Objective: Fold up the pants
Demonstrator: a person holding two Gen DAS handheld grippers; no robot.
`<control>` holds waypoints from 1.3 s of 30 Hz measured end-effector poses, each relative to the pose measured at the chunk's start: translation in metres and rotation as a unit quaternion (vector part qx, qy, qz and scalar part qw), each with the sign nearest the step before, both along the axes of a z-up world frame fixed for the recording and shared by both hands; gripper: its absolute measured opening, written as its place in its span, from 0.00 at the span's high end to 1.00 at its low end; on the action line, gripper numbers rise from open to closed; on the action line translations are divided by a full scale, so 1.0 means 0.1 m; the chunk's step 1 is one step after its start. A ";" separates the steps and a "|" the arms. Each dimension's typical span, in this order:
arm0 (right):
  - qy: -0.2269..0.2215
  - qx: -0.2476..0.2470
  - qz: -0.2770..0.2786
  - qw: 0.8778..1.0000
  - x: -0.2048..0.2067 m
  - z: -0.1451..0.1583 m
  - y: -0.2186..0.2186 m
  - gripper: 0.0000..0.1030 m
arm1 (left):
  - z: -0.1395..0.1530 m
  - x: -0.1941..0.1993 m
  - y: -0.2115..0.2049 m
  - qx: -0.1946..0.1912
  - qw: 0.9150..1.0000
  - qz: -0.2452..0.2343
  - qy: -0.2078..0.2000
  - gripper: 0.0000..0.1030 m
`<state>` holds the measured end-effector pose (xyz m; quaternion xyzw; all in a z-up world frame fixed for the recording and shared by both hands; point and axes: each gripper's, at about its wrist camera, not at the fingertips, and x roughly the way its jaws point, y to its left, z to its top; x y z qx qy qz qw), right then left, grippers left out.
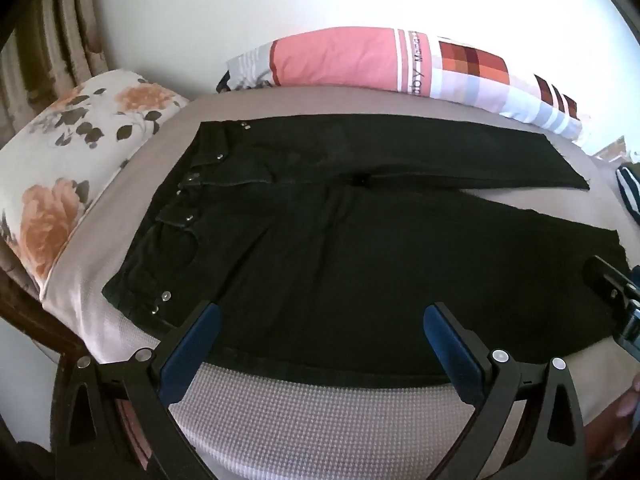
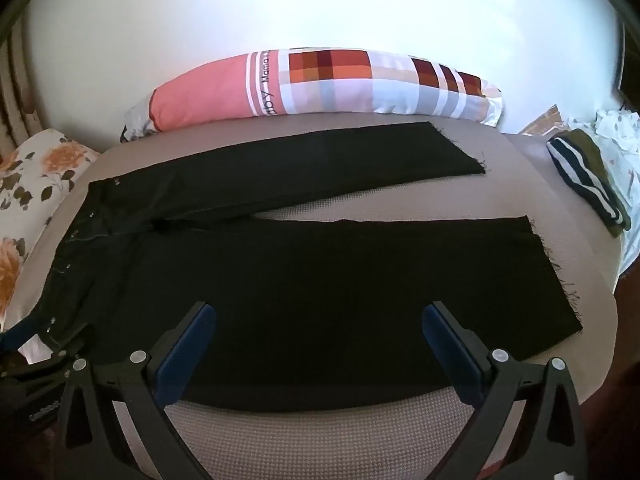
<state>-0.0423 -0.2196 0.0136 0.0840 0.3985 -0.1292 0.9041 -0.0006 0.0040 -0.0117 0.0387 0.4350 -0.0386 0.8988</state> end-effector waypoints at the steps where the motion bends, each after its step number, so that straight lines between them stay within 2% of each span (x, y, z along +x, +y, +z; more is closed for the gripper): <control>1: -0.001 0.000 0.000 1.000 0.00 0.00 0.01 0.00 | 0.00 0.00 0.00 -0.005 1.000 -0.005 -0.002 0.02; 6: -0.003 -0.010 0.001 1.000 -0.01 0.00 0.05 0.00 | 0.00 -0.03 -0.02 -0.001 1.000 -0.017 -0.011 0.02; 15: -0.006 -0.001 -0.004 1.000 -0.02 0.01 0.03 0.00 | 0.05 -0.06 0.01 -0.013 0.999 -0.017 -0.036 0.02; 20: -0.008 0.019 -0.012 1.000 -0.03 -0.01 0.00 0.00 | 0.05 -0.06 0.02 -0.033 0.999 -0.022 -0.029 0.02; 26: 0.006 0.034 -0.014 0.999 -0.01 -0.06 0.00 0.00 | 0.04 -0.06 -0.01 -0.014 0.999 -0.020 -0.028 0.02; 39: 0.037 -0.010 0.015 0.999 0.06 -0.12 0.16 0.00 | -0.11 0.00 0.09 -0.005 1.000 0.006 0.009 0.02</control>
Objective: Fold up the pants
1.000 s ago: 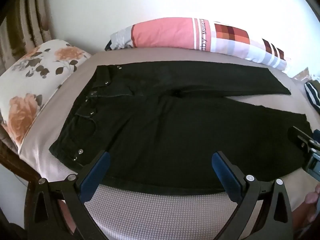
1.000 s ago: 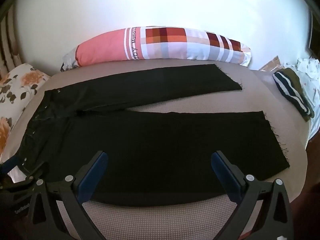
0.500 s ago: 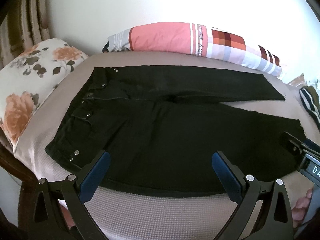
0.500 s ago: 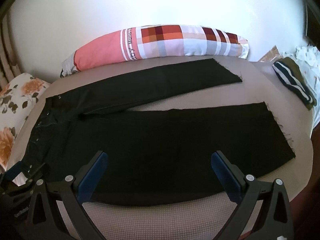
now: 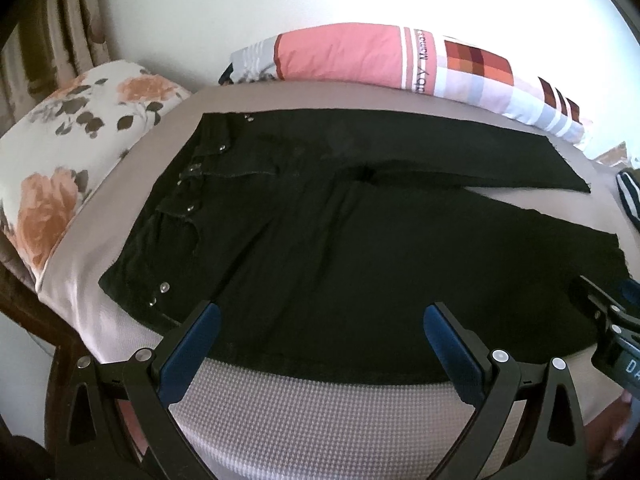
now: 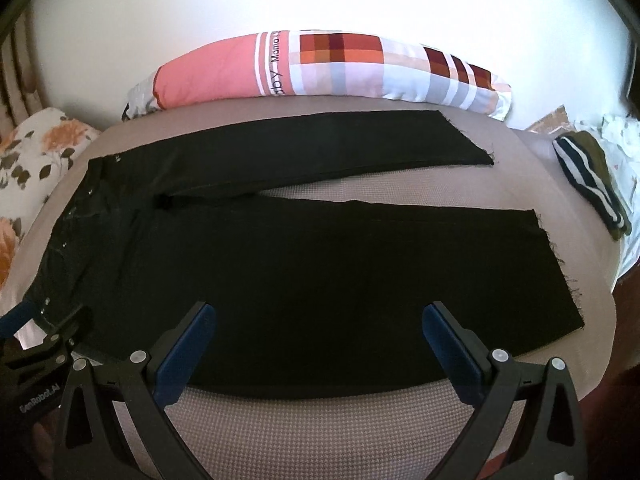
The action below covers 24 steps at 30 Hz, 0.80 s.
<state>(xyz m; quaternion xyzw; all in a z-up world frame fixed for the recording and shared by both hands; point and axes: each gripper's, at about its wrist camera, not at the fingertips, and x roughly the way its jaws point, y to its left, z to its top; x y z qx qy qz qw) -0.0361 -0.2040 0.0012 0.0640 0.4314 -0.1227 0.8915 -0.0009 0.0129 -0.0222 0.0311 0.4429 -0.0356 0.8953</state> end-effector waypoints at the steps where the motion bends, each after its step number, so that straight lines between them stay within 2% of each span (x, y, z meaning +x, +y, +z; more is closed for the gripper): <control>1: 0.002 0.001 0.000 1.000 0.00 -0.01 0.00 0.00 | -0.01 0.00 0.00 0.001 1.000 0.002 0.002 0.02; 24: 0.002 0.001 -0.001 1.000 0.00 -0.01 -0.01 0.00 | -0.10 -0.01 -0.03 0.012 1.000 0.002 0.016 0.02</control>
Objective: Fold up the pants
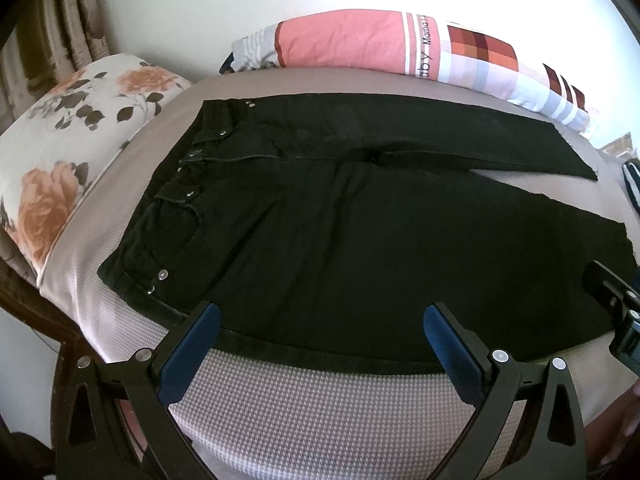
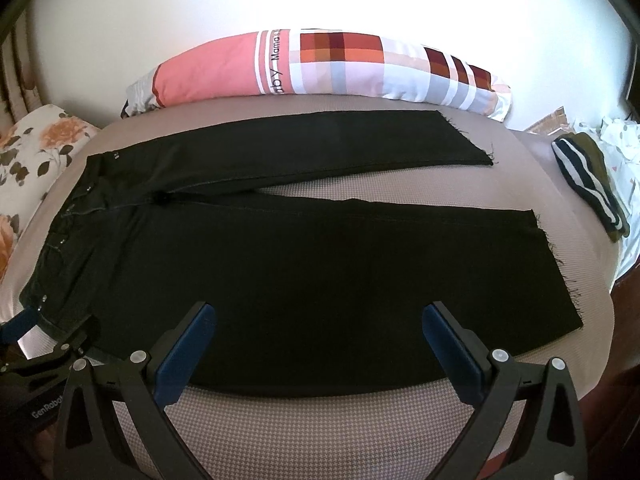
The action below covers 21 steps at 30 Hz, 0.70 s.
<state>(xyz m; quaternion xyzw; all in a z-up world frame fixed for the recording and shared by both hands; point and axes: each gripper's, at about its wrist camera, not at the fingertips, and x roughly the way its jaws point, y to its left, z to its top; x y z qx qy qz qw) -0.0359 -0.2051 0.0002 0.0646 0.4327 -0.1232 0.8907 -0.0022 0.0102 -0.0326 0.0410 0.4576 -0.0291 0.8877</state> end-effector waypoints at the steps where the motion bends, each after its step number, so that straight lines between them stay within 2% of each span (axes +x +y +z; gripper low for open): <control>1: 0.000 -0.001 0.000 1.000 0.00 0.00 0.00 0.00 | 0.00 0.00 0.00 0.000 1.000 0.000 0.000 0.02; 21: 0.002 -0.002 0.001 1.000 0.00 0.00 0.01 0.00 | -0.01 0.00 0.00 0.003 1.000 -0.003 0.000 0.02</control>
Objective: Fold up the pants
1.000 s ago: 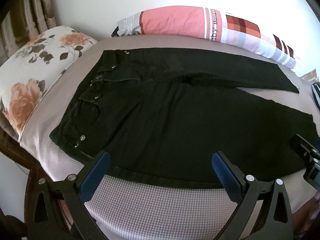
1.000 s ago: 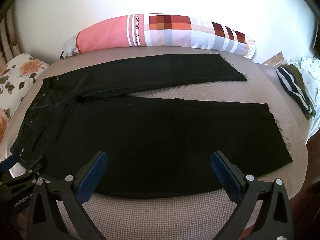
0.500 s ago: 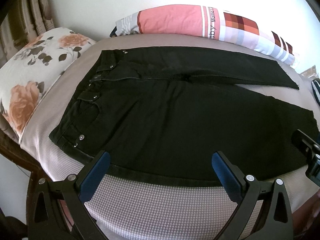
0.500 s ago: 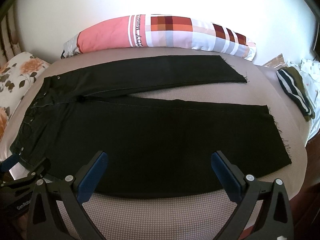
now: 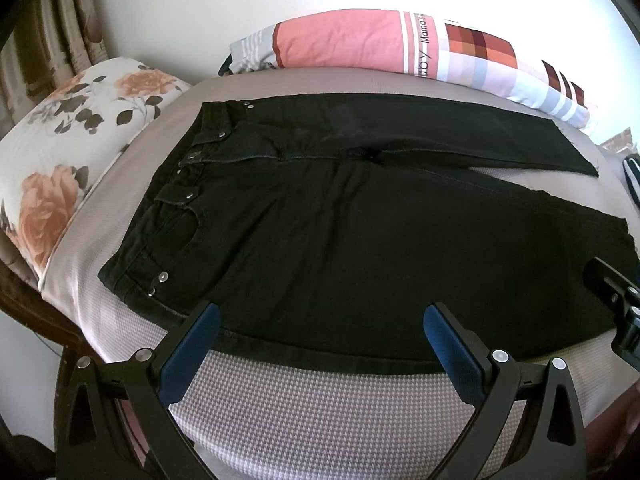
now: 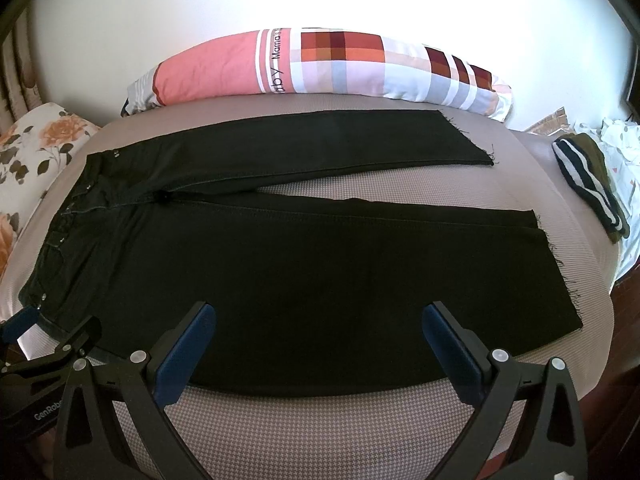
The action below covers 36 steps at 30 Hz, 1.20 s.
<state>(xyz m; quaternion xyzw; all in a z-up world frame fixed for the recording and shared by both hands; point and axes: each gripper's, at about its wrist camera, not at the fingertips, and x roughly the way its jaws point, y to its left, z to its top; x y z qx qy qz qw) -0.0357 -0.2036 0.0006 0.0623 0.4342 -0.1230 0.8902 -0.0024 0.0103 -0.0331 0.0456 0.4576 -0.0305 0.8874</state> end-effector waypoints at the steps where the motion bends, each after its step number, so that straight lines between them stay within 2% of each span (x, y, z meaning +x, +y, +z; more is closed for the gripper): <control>1: -0.001 0.000 0.000 1.000 0.00 0.00 0.00 0.00 | 0.00 0.00 0.00 0.000 1.000 0.000 0.000 0.02; 10: -0.007 -0.003 0.001 1.000 0.00 0.00 -0.01 0.00 | 0.00 0.04 -0.02 0.001 1.000 -0.004 0.002 0.02; 15: -0.030 -0.003 0.014 0.999 -0.02 0.04 0.00 0.00 | 0.01 0.07 -0.02 0.000 1.000 -0.005 0.001 0.02; 18: -0.044 -0.008 0.020 0.999 -0.03 0.06 0.01 0.00 | 0.04 0.14 0.02 -0.007 1.000 -0.005 0.000 0.02; 21: -0.045 0.014 0.020 0.999 -0.02 0.05 -0.03 0.00 | 0.07 0.25 0.08 -0.023 1.000 -0.005 0.005 0.02; 25: -0.018 0.086 -0.010 0.996 0.06 -0.04 -0.23 0.00 | 0.16 0.54 0.33 -0.055 0.998 0.004 0.008 0.02; 28: -0.017 0.127 -0.001 0.992 0.14 -0.05 -0.35 0.00 | 0.23 0.83 0.59 -0.073 0.997 0.023 0.008 0.03; 32: -0.022 0.110 0.022 0.993 0.28 0.05 -0.37 0.00 | 0.33 1.24 0.92 -0.085 0.996 0.037 0.004 0.05; 36: -0.024 0.097 0.053 0.994 0.52 0.14 -0.33 0.00 | 0.40 1.74 1.26 -0.096 0.995 0.034 -0.007 0.13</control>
